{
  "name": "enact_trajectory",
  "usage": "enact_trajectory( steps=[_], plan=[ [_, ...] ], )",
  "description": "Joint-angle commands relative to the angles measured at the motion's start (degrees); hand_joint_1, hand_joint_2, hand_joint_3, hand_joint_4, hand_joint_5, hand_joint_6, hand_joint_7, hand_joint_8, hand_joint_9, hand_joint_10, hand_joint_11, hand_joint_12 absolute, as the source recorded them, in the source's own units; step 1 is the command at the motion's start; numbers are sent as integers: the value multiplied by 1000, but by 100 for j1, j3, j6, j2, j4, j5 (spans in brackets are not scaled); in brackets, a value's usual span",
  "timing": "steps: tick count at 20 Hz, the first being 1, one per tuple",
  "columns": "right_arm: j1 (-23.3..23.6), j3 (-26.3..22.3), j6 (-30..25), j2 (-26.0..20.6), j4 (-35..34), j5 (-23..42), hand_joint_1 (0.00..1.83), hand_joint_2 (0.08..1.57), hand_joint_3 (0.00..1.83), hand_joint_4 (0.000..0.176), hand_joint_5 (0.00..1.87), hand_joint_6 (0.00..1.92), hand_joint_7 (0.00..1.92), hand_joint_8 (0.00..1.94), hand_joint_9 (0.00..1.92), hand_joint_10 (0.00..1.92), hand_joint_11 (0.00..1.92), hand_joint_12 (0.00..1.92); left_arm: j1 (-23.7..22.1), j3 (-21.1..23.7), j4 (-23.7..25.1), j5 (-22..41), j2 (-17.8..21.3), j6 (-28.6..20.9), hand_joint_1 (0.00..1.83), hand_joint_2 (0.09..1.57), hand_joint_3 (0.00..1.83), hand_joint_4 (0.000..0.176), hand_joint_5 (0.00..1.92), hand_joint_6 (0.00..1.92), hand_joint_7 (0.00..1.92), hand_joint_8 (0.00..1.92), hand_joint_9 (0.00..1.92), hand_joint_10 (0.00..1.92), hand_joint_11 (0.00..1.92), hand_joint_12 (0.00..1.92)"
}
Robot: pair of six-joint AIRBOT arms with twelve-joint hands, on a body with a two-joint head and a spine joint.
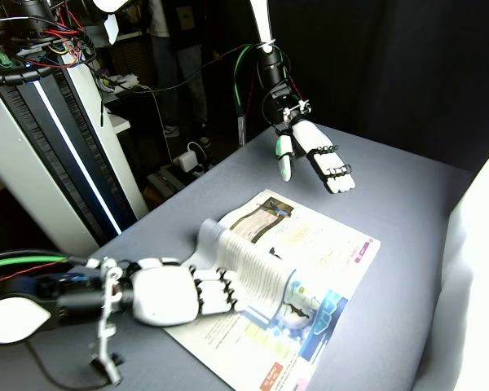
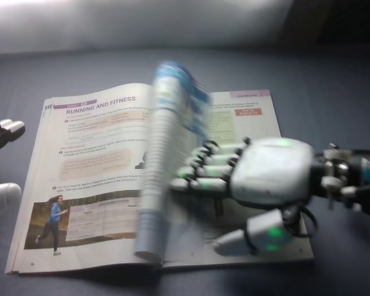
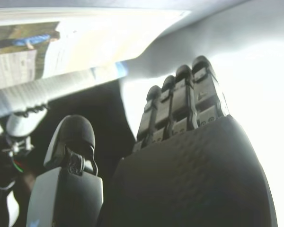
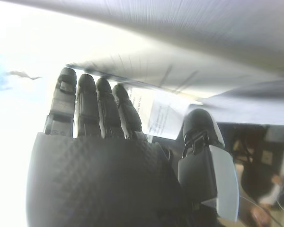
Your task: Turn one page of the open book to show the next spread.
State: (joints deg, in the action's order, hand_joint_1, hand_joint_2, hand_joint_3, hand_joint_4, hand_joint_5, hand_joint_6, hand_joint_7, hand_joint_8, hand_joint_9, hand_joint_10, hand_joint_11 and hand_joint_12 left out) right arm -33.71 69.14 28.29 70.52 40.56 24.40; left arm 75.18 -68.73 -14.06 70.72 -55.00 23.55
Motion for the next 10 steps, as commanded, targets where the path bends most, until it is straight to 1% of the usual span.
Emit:
enact_trajectory(
  steps=[1, 2, 4, 5, 7, 8, 9, 10],
  plan=[
    [151, 62, -16, 89, -167, 801, 0, 1199, 0, 0, 0, 0, 0, 0, 0, 0, 0, 0, -39, -46, -121, 586, -32, -36, 174, 1358, 0, 0, 39, 6, 0, 0, 0, 0, 0, 0],
    [249, 115, -6, 203, -182, 918, 0, 1219, 6, 0, 0, 0, 0, 0, 0, 0, 0, 0, -39, -54, -107, 575, -53, -52, 217, 1360, 0, 0, 43, 7, 0, 0, 0, 0, 0, 0],
    [449, 226, 84, 440, -209, 1162, 0, 1211, 2, 0, 0, 0, 0, 0, 0, 0, 0, 0, -39, -88, -80, 557, -106, -86, 228, 1371, 5, 0, 50, 9, 0, 0, 0, 0, 0, 0],
    [503, 275, 115, 450, -209, 1261, 0, 1208, 0, 0, 0, 0, 0, 0, 0, 0, 0, 0, -40, -110, -66, 553, -132, -111, 179, 1378, 8, 0, 9, 1, 0, 0, 0, 0, 0, 0],
    [750, 331, 156, 500, -111, 1478, 5, 1201, 0, 0, 0, 0, 0, 0, 0, 0, 0, 0, -42, -134, -43, 551, -157, -121, 101, 1380, 6, 0, 0, 0, 0, 0, 0, 0, 0, 0],
    [880, 341, 160, 588, -18, 1576, 27, 1197, 0, 0, 0, 0, 0, 0, 0, 0, 0, 0, -43, -144, -34, 555, -161, -133, 19, 1367, 0, 0, 0, 0, 0, 0, 0, 0, 0, 0],
    [977, 344, 172, 654, 35, 1676, 22, 1177, 0, 0, 0, 0, 0, 0, 0, 0, 0, 0, -43, -152, -32, 565, -165, -140, 89, 1410, 11, 0, 49, 16, 9, 3, 8, 3, 0, 0],
    [1069, 344, 175, 718, 81, 1790, 22, 1177, 0, 0, 0, 0, 0, 0, 0, 0, 0, 0, -43, -161, -29, 575, -170, -140, 89, 1410, 11, 0, 49, 16, 9, 3, 8, 3, 0, 0]
  ],
)
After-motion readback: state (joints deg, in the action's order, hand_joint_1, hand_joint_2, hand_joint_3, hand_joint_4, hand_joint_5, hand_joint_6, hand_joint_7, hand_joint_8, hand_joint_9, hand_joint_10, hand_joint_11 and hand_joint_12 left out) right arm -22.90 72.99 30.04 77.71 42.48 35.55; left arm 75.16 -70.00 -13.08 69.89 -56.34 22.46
